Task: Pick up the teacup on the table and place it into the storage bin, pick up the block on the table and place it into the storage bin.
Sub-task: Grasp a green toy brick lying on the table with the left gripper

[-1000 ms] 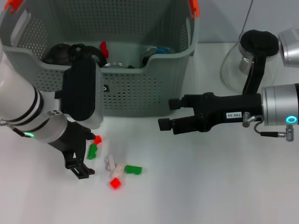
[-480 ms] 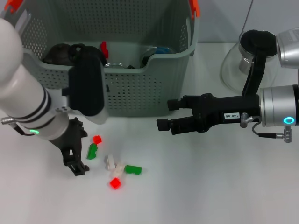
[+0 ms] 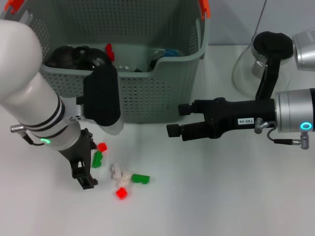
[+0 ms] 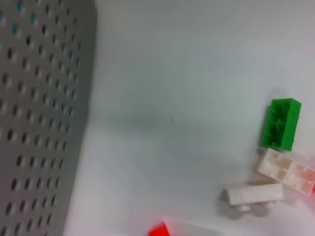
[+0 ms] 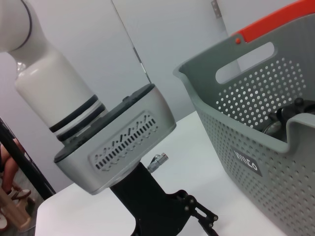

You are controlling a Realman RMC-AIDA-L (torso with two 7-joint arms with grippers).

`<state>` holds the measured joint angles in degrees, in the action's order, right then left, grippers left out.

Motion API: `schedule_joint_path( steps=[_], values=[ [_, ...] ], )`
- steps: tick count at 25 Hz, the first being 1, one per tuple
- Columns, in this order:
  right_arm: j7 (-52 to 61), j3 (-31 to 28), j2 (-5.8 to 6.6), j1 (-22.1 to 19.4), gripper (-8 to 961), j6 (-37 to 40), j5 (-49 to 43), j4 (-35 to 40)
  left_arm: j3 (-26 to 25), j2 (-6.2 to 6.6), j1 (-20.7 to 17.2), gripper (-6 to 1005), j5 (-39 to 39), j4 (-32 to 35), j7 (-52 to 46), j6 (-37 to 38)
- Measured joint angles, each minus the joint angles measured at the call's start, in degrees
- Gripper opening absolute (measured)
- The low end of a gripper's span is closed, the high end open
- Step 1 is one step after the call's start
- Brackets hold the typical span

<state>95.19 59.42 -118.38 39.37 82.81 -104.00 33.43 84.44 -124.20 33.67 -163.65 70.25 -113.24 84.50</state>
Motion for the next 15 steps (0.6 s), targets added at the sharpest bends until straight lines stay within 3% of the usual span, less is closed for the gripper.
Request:
schedule_joint_path(
  steps=[15],
  values=[
    [0.00,0.01,-0.13,-0.26,939,0.05,-0.17,-0.04,1.06,-0.03,1.03,920,-0.10,-1.23,-0.96,0.28]
  ],
)
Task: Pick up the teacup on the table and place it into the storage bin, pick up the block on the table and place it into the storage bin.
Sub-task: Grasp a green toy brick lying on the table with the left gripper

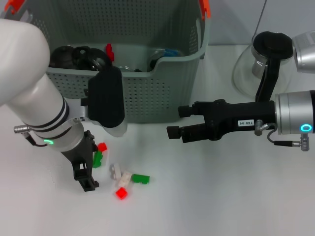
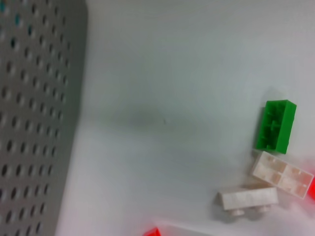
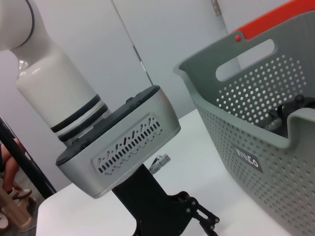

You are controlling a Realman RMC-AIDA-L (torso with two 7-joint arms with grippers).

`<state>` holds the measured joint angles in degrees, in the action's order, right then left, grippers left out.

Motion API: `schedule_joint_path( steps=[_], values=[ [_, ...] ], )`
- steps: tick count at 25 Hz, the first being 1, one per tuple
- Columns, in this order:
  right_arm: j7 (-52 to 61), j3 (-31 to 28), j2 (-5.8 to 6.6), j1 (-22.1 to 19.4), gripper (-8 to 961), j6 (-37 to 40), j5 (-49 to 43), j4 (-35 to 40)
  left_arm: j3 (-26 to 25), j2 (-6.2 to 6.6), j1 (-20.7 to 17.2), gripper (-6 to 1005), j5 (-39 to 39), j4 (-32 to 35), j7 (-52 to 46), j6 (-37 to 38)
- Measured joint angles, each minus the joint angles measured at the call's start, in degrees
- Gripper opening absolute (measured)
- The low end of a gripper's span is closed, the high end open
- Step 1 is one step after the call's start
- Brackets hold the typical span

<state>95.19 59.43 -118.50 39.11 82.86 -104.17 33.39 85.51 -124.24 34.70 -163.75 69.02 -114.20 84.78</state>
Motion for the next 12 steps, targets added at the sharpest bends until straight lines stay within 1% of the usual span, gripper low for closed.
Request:
schedule_joint_path(
  steps=[7,12],
  values=[
    [0.00,0.07,-0.07,0.00,939,0.14,0.00,0.02,1.75,-0.17,0.12,917,0.06,-0.10,-0.09,0.04],
    [0.00,0.00,-0.06,-0.20,940,0.16,0.01,0.02,2.01,-0.17,0.29,915,0.10,-0.12,-0.20,0.03]
  ],
)
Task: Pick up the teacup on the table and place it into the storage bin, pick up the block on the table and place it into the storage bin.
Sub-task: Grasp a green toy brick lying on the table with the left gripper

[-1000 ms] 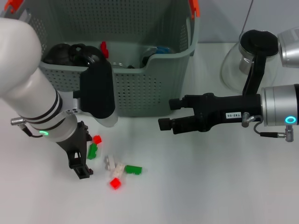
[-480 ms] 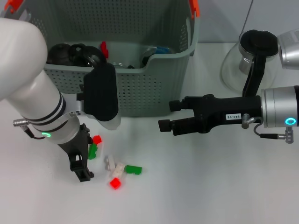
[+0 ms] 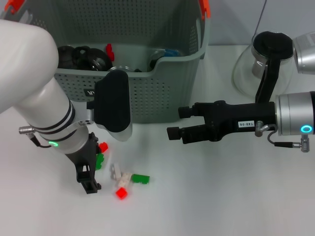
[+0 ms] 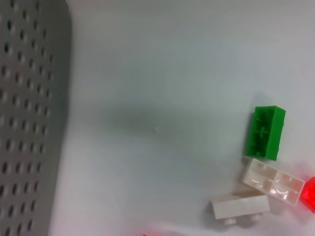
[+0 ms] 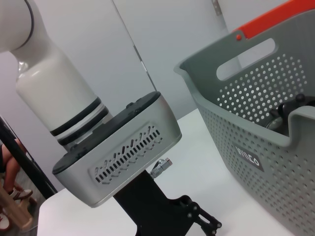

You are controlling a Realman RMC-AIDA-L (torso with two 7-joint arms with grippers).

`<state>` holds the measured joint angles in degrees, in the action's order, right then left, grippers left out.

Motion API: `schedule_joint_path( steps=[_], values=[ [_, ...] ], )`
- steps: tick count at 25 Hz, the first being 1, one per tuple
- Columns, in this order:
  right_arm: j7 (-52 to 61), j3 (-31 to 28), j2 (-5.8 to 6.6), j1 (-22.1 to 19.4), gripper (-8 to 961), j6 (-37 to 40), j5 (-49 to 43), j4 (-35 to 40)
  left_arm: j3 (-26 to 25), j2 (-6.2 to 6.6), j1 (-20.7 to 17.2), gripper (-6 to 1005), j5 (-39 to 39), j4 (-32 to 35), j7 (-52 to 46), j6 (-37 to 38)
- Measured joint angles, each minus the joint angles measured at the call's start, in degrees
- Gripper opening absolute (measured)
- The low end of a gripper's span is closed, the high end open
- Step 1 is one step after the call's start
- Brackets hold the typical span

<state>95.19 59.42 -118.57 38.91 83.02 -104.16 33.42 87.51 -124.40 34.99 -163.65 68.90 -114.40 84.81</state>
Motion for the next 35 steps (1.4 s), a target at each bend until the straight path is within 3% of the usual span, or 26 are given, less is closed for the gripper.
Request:
schedule_joint_path(
  steps=[13,19,24,35],
  values=[
    [0.00,-0.01,0.04,-0.06,940,-0.06,0.02,-0.02,0.02,0.21,0.26,910,0.00,0.00,0.45,-0.57],
    [0.00,-0.01,0.09,0.00,940,-0.17,0.01,0.07,0.02,0.32,0.32,727,0.00,0.00,0.49,-0.63],
    [0.00,-0.01,0.09,-0.02,940,-0.21,0.06,0.17,0.02,0.32,0.34,486,0.00,0.00,0.52,-0.63],
    [-0.01,-0.01,0.09,-0.06,941,-0.24,0.04,0.17,-0.25,0.30,0.52,415,0.00,0.01,-0.33,0.19]
  ],
)
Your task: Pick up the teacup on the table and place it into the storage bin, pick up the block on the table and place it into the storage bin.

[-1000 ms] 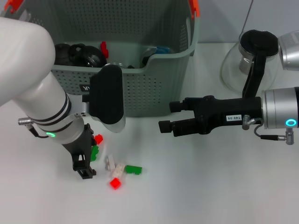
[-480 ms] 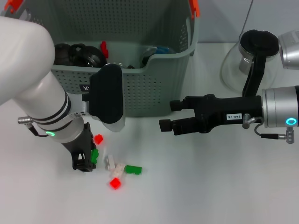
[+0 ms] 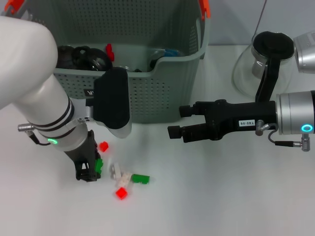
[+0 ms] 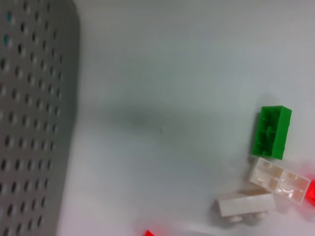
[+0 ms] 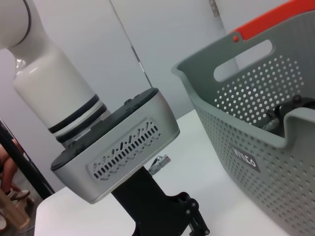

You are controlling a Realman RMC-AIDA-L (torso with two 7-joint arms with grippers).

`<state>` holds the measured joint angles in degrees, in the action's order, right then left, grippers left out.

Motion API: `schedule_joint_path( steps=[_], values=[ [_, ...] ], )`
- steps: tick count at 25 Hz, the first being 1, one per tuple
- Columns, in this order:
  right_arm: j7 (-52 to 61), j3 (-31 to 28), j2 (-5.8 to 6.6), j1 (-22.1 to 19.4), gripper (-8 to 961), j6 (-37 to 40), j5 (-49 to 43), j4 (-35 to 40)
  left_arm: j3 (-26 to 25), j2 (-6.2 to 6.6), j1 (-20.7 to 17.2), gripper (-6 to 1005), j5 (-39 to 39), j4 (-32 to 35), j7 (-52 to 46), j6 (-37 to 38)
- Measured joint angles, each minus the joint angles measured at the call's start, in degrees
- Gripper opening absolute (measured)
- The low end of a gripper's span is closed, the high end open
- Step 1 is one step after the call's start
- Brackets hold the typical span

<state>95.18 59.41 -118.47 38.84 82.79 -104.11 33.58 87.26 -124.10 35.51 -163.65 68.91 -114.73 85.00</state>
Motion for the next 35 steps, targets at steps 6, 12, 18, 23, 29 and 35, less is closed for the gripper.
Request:
schedule_joint_path(
  steps=[6,12,18,23,29,35],
  values=[
    [-0.21,0.00,0.08,0.00,941,0.06,-0.04,0.00,-1.23,-0.20,-1.38,413,0.08,3.20,-1.52,2.17],
    [-0.47,0.09,0.60,-0.17,941,0.65,-0.04,0.05,-14.49,-0.31,-4.29,419,9.52,13.54,-5.14,11.04],
    [-0.70,0.42,1.18,-0.62,941,1.74,-0.12,0.16,-40.27,0.54,-3.04,431,32.00,16.26,-5.83,21.89],
    [-0.83,0.39,1.56,-0.63,940,2.62,-0.69,0.41,-47.57,3.85,0.07,440,42.39,13.95,-6.26,19.16],
    [-1.21,0.44,1.73,-0.33,939,3.10,-0.74,0.51,-46.87,7.51,5.17,451,40.69,5.45,-6.68,8.56],
    [-1.28,0.44,1.80,-0.11,935,3.22,-0.74,0.52,-46.05,9.73,9.84,462,33.75,-3.10,-6.76,-2.83]
  ],
)
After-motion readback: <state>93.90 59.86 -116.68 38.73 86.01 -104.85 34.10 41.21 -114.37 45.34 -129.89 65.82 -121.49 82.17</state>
